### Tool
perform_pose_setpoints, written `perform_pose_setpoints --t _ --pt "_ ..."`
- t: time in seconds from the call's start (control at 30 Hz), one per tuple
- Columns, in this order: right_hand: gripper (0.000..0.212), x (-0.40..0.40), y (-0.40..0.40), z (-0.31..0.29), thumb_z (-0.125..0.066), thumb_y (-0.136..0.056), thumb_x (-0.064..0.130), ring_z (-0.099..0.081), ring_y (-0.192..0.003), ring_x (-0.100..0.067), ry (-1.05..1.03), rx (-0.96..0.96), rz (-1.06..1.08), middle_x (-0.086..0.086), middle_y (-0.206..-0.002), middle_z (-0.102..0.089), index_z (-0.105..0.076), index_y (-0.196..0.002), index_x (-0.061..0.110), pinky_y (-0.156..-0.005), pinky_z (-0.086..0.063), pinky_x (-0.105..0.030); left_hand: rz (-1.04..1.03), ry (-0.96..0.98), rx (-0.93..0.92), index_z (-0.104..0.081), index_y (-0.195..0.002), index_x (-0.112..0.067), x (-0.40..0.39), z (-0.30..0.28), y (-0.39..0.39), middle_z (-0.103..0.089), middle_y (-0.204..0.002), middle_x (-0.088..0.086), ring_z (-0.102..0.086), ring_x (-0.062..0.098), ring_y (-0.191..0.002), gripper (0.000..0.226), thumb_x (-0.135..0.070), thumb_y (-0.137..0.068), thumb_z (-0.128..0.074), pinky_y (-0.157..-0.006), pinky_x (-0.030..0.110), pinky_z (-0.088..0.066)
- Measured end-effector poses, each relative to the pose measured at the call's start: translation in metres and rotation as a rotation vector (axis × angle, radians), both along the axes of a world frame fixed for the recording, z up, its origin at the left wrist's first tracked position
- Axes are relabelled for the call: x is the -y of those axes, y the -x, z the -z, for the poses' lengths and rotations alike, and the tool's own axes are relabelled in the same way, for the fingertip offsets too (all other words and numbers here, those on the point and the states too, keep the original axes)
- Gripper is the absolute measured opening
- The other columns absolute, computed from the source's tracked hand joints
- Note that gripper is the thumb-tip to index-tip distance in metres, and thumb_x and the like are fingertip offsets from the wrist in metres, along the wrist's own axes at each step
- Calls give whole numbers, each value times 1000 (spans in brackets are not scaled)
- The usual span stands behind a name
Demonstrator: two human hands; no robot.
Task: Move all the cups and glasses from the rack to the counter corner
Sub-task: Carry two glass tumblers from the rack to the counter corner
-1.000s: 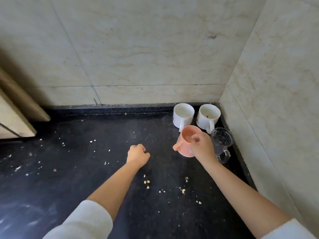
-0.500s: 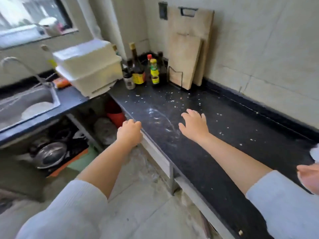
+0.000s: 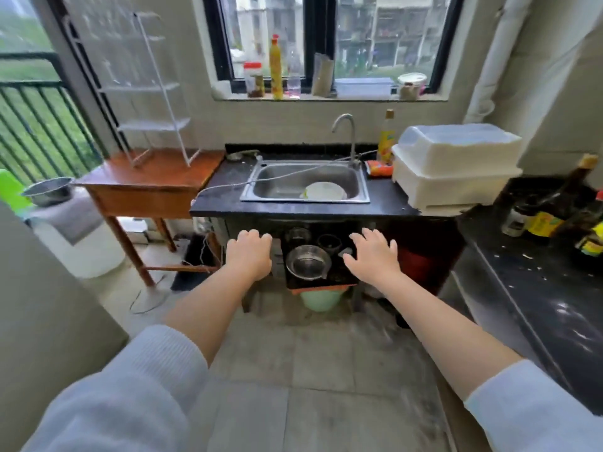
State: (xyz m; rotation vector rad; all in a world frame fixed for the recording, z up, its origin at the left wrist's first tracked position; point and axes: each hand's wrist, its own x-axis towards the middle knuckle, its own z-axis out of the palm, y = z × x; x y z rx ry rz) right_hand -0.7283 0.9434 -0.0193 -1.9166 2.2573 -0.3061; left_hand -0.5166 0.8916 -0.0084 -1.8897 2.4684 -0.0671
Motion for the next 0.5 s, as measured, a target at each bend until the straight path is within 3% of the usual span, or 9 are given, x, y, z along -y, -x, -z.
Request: perform_pose_setpoints --t 0.13,0.5 --pt "52 64 -77 -9 -45 -89 35 -18 -141 -27 0 -24 -122 -9 -150 -30 -37 -137 15 -113 -13 -55 -129 -14 -43 -50 -119 -17 47 -10 -87 -54 -125 11 -49 30 -116 34 -25 -87 -54 -94 44 -45" --pt "52 259 -211 -30 -46 -88 37 -26 -137 -27 83 -42 -301 -8 -145 -37 -39 -135 16 -111 -19 -54 -331 100 -50 -49 -116 -12 185 -37 -208 -51 -124 13 -44 31 -118 29 -20 -88 -48 -93 43 -41"
